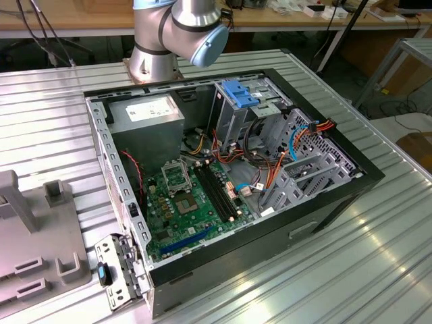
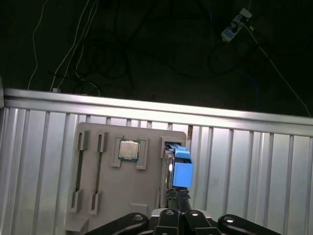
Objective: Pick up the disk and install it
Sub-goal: 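Pick up the disk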
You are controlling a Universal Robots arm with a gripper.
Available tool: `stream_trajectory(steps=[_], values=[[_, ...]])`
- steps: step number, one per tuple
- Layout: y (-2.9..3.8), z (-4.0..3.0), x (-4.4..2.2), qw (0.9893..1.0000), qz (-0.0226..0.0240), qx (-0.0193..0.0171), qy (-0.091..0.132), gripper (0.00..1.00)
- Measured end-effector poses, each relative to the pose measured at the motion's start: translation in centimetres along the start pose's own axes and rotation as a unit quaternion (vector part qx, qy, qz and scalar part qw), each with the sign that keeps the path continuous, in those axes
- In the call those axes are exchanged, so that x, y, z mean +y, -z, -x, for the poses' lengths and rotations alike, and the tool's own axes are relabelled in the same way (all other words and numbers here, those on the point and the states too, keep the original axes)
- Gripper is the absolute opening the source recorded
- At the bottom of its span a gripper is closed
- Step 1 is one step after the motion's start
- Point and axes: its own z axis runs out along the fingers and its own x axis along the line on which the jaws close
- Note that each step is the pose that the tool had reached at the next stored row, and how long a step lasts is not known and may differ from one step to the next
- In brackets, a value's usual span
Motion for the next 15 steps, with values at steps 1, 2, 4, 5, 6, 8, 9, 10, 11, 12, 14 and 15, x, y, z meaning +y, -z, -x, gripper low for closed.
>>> stream_trajectory(steps=[1,2,4,5,6,8,9,10,11,12,14,15], values=[[-0.02,0.04,0.04,1.0000,-0.0034,0.0030,0.000,0.11],[-0.04,0.08,0.14,0.9999,-0.0102,0.0075,0.000,0.11],[-0.07,0.12,0.28,0.9997,-0.0199,0.0120,0.000,0.11],[-0.07,0.12,0.28,0.9997,-0.0218,0.0129,0.000,0.11],[-0.08,0.12,0.28,0.9997,-0.0220,0.0129,0.000,0.11],[-0.07,0.12,0.28,0.9997,-0.0220,0.0130,0.000,0.11],[-0.07,0.12,0.28,0.9997,-0.0220,0.0130,0.000,0.11],[-0.07,0.12,0.28,0.9997,-0.0220,0.0130,0.000,0.11],[-0.07,0.12,0.29,0.9997,-0.0220,0.0130,0.000,0.11],[-0.07,0.12,0.28,0.9997,-0.0220,0.0130,0.000,0.11],[-0.07,0.12,0.28,0.9997,-0.0220,0.0130,0.000,0.17],[-0.07,0.12,0.28,0.9997,-0.0220,0.0130,0.000,0.30]])
